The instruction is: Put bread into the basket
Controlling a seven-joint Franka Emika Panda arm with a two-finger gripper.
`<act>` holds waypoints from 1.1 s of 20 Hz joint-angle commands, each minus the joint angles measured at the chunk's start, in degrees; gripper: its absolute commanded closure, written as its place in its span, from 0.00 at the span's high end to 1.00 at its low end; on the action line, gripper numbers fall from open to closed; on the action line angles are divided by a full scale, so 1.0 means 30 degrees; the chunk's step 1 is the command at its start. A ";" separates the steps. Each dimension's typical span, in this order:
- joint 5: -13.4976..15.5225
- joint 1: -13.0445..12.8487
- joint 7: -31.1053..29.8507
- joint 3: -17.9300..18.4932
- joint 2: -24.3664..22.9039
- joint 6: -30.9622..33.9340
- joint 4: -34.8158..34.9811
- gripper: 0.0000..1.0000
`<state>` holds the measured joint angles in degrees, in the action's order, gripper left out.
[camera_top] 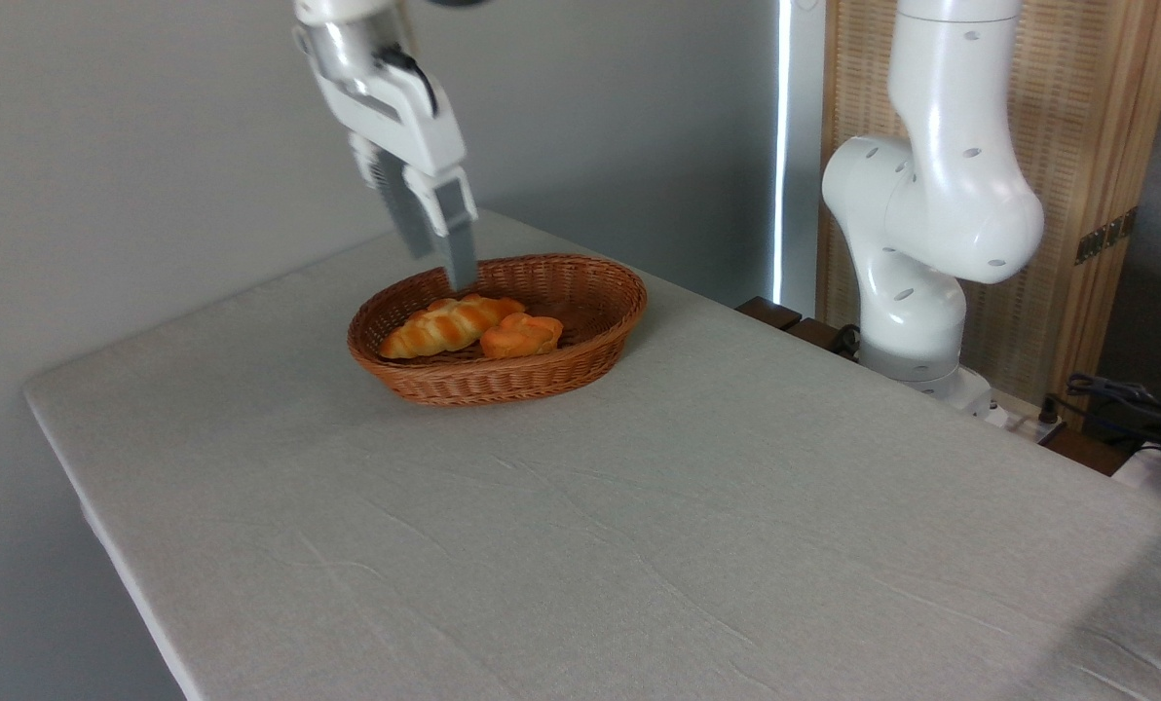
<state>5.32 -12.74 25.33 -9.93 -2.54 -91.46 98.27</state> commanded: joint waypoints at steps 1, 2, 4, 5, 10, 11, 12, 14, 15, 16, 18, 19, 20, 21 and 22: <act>-0.0162 -0.0939 0.2793 0.3682 0.1639 0.0957 -0.3164 1.00; -0.0191 -0.0939 0.4314 0.4475 0.1610 0.0809 -0.3426 1.00; -0.0191 -0.0939 0.6227 0.5795 0.1580 0.0808 -0.3780 1.00; -0.0162 -0.0939 0.6495 0.6323 0.1522 0.0808 -0.3781 1.00; 0.0248 -0.0646 0.6176 0.6417 0.1053 0.0778 -0.3488 1.00; 0.0248 -0.0646 0.5885 0.6358 0.1053 0.0779 -0.3459 1.00; 0.0248 -0.0617 0.5157 0.6300 0.1053 0.0779 -0.3458 1.00; 0.0219 0.0022 0.4069 0.5748 0.1053 0.0749 -0.3429 1.00; 0.0161 0.0782 0.4066 0.4902 0.1024 0.0749 -0.3313 1.00; -0.0014 0.1166 0.4037 0.4429 0.0879 0.0720 -0.3138 1.00; -0.0509 0.1200 0.4066 0.4278 0.0673 0.0574 -0.2583 1.00; -0.0832 0.1171 0.4066 0.4249 0.0440 0.0516 -0.2260 1.00; -0.0923 0.1170 0.4066 0.4220 0.0293 0.0138 -0.1996 1.00; -0.0924 0.1170 0.4066 0.4219 0.0146 -0.0127 -0.1820 1.00; -0.0924 0.1170 0.4066 0.4219 0.0087 -0.0187 -0.1702 1.00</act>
<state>3.47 -9.90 38.17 3.50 0.38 -90.44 90.02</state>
